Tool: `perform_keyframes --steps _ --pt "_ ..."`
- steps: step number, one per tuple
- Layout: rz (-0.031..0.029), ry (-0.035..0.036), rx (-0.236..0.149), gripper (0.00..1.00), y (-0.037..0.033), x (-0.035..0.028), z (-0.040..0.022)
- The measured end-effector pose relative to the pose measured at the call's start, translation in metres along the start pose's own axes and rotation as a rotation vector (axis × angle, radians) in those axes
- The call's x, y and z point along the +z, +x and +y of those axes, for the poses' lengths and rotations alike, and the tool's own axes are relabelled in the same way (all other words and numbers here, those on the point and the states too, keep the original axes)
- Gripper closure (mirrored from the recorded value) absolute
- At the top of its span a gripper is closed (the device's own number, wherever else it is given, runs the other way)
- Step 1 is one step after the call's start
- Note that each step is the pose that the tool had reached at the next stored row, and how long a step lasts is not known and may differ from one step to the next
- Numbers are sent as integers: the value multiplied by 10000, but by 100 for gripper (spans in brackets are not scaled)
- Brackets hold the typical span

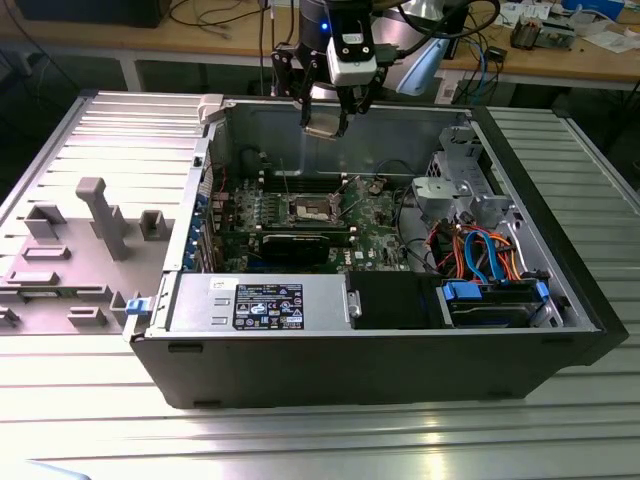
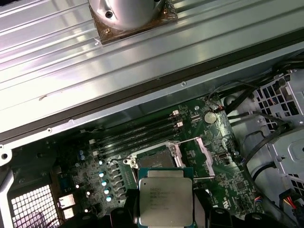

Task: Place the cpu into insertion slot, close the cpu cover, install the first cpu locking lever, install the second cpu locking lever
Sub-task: 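Place the cpu into insertion slot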

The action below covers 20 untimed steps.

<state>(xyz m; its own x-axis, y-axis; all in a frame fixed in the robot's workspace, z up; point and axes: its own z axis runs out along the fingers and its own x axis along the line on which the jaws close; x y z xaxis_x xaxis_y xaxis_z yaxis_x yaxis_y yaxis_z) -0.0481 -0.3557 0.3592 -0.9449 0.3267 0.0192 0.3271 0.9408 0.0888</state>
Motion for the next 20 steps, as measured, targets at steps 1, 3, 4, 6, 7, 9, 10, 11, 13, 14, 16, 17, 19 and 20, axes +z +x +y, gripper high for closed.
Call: perform_keyframes --steps 1,3,4,6,7,9,10,11,13,14,16,17,19,20 --pt "0 0 0 45 0 0 0" --pt "0 0 1 45 0 0 0" --pt "0 -1 1 45 0 0 0" --pt "0 0 2 45 0 0 0" --pt "-1 0 12 45 0 0 0" --pt "-10 -2 108 45 0 0 0" --pt "-14 -3 153 45 0 1 0" --pt "-23 -5 260 45 0 1 0" --pt "-42 -8 481 45 0 2 0" --pt "-46 -9 527 45 0 3 0" --pt "-49 -11 552 45 0 3 0" --pt "-49 -11 552 45 0 3 0" --pt "-49 -11 553 45 0 3 0" --pt "-49 -11 553 45 0 3 0"
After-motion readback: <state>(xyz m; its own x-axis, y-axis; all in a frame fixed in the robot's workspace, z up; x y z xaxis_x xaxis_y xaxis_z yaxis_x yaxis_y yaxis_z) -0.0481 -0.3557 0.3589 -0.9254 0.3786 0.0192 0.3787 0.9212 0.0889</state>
